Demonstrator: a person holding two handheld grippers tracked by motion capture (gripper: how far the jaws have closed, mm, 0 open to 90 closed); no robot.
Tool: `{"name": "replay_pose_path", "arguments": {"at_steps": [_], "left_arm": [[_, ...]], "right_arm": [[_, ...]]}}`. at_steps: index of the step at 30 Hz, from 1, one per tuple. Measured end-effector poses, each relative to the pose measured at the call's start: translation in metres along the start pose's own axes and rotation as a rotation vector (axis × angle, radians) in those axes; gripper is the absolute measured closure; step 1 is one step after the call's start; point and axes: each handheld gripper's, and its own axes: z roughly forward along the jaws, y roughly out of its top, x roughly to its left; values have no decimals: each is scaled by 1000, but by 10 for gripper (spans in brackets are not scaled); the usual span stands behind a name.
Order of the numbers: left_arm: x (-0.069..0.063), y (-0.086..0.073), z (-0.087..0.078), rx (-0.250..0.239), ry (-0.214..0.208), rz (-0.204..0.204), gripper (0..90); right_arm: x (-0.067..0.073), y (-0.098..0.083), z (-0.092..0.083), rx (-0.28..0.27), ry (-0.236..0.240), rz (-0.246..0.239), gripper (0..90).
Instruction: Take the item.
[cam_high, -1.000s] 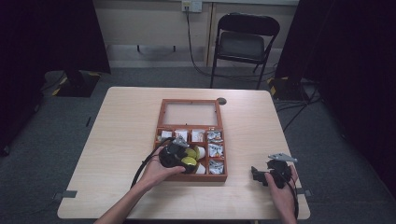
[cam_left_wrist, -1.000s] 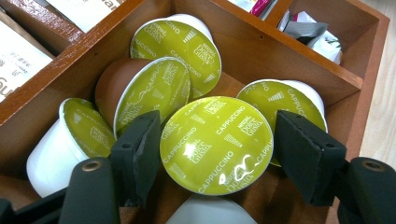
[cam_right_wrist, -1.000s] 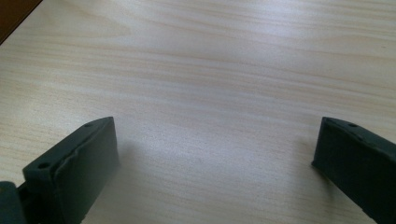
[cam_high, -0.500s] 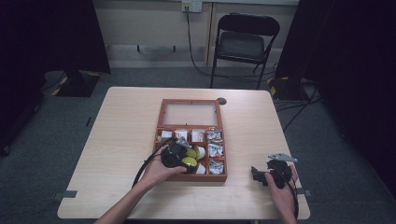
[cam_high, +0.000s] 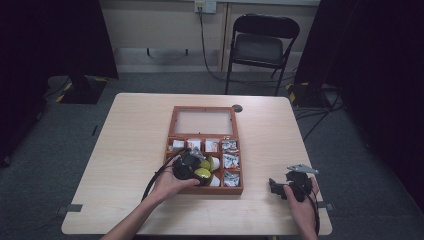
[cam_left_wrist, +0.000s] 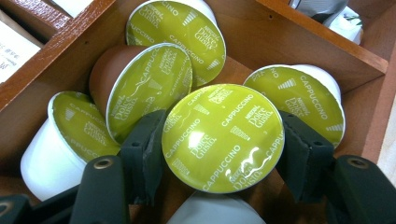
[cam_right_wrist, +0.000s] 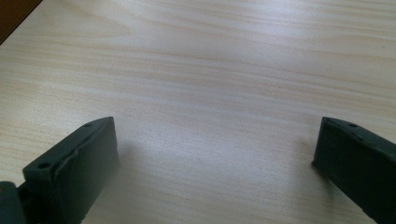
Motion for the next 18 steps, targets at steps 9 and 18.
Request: {"name": "replay_pose_path", "arguments": {"at_steps": [9,18], "left_arm": [[1,-1,-1,-19,-11,-16,388],[2,-1,-3,-30,-11,-20,388]], "right_arm": [[0,0,0,0,0,0,0],[0,0,0,0,0,-1,0]]}}
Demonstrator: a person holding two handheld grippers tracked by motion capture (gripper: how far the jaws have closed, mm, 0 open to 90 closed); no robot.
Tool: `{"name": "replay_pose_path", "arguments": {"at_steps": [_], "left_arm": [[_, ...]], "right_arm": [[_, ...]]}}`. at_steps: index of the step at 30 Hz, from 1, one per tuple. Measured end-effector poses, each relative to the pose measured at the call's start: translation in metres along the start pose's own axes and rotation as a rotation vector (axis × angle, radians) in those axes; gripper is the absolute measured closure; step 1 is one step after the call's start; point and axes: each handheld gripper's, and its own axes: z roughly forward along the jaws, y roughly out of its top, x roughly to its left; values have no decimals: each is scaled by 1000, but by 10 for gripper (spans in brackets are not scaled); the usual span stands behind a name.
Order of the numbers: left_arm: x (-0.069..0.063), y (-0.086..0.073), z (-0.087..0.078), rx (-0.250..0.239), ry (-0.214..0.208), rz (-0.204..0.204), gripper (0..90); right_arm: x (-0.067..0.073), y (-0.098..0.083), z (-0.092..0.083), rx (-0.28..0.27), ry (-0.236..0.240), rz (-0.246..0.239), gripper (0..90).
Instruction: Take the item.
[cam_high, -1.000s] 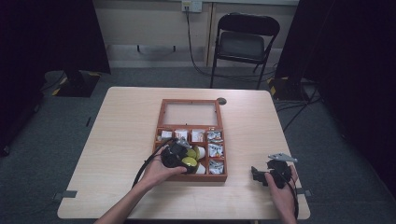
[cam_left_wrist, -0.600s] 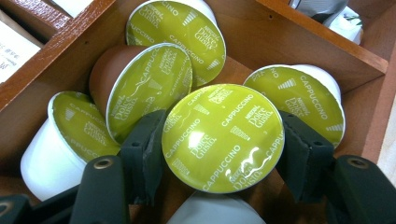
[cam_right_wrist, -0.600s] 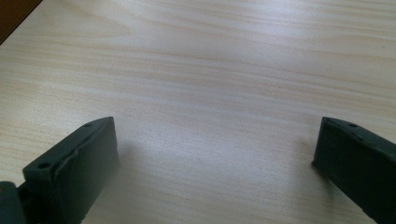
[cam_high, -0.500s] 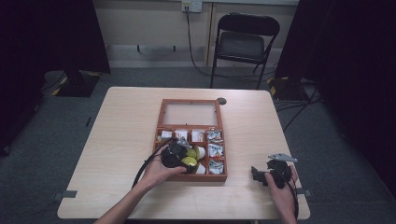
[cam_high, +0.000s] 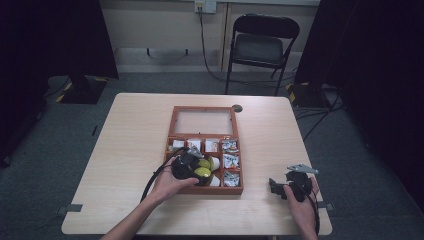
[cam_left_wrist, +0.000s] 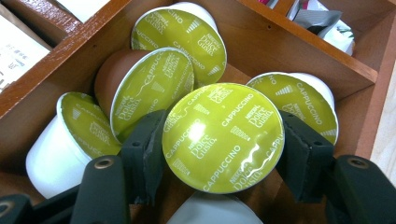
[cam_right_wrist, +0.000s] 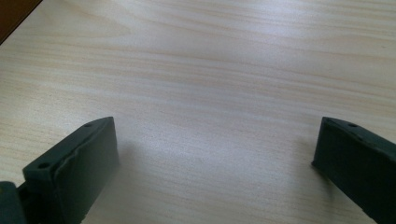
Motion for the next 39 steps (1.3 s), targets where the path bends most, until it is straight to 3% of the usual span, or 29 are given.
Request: {"name": "replay_pose_path", "arguments": {"at_steps": [6,12,20,23,28,39], "left_arm": [[-1,1,-3,-13,-4,3,388],[1,1,-10,-55,-8,-25,388],[1,2,-14,-71,-16,-13,388],[-1,3,-18,-124,-22,-9,389],[-2,4,-22,-131,-29,-2,388],[5,2,-34,-184,-32,-33,389]], "right_arm": [[0,0,0,0,0,0,0],[0,0,0,0,0,0,0],[0,0,0,0,0,0,0],[0,0,0,0,0,0,0],[0,0,0,0,0,0,0],[0,0,0,0,0,0,0]]}}
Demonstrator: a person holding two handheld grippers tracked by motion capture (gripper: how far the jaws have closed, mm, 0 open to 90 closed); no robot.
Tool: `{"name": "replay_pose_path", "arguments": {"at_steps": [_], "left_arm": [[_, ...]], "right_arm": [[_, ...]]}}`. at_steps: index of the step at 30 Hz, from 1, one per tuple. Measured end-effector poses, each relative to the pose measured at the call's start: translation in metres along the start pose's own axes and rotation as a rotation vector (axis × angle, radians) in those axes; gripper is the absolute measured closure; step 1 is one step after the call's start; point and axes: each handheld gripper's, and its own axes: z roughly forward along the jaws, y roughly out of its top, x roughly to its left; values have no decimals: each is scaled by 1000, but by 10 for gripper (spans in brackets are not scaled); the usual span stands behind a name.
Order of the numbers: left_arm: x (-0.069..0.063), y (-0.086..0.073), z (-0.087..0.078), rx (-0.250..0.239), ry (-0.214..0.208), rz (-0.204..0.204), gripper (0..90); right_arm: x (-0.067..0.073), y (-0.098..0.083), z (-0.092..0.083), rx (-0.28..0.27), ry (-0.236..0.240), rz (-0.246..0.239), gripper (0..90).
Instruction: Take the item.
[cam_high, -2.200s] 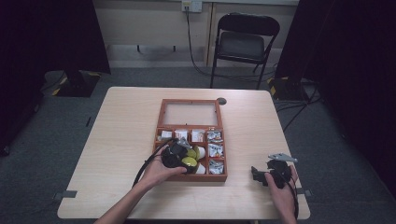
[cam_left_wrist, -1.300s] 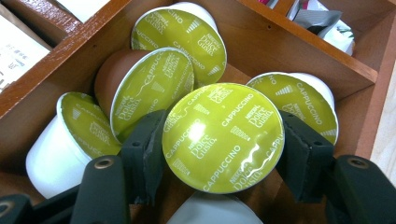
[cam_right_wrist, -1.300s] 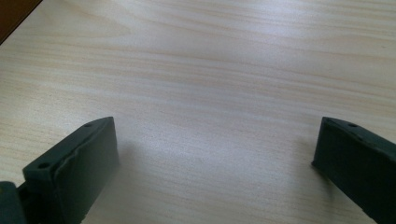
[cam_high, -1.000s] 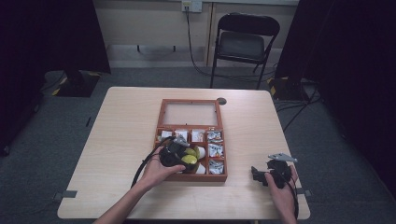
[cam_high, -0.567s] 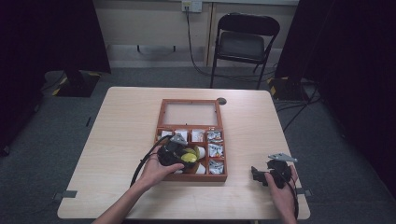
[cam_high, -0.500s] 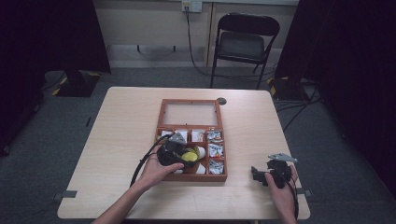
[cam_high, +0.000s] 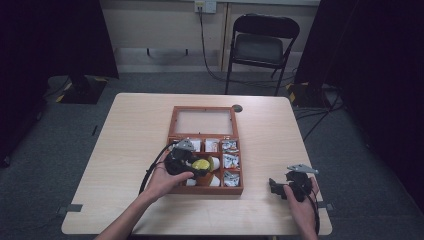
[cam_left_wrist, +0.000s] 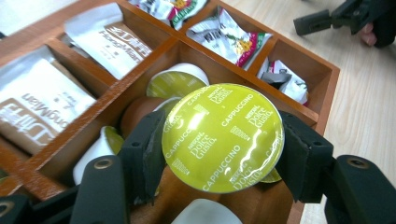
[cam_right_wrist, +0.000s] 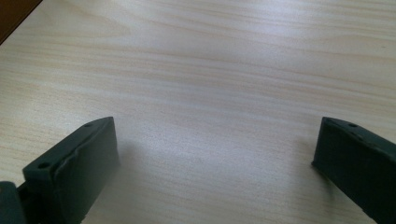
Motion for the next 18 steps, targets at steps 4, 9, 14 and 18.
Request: {"name": "replay_pose_path", "arguments": {"at_steps": [4,9,14,18], "left_arm": [[1,2,-7,-24,0,-6,389],[2,4,-13,-41,7,1,389],[3,5,-17,-56,15,0,389],[3,6,-22,-78,10,-3,389]], "right_arm": [[0,0,0,0,0,0,0],[0,0,0,0,0,0,0],[0,0,0,0,0,0,0],[0,0,0,0,0,0,0]]}}
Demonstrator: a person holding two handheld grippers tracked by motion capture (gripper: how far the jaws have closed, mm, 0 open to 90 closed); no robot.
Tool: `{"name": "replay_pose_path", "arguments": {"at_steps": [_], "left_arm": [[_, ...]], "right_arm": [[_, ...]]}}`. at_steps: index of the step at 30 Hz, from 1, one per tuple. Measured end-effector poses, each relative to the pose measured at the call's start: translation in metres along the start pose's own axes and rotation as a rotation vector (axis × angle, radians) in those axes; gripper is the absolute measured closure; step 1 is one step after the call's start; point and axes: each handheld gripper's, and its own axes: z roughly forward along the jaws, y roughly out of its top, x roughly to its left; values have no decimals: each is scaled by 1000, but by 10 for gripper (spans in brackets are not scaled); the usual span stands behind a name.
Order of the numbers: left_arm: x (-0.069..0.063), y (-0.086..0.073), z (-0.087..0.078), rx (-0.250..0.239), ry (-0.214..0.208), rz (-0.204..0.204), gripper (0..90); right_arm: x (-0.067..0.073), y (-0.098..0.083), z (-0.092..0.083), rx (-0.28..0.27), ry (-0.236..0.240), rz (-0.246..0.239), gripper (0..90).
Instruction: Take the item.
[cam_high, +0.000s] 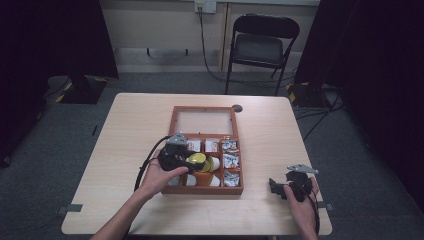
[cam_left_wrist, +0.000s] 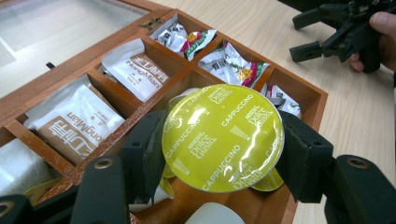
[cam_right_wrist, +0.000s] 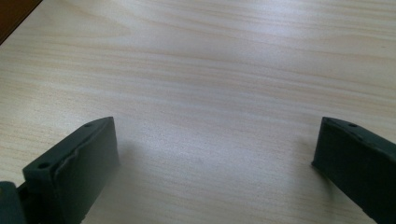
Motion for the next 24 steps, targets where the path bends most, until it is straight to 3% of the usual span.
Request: {"name": "replay_pose_path", "arguments": {"at_steps": [9,24], "left_arm": [[0,0,-3,0,15,0,389],[2,2,-17,-45,15,-3,390]], "right_arm": [[0,0,0,0,0,0,0],[0,0,0,0,0,0,0]]}}
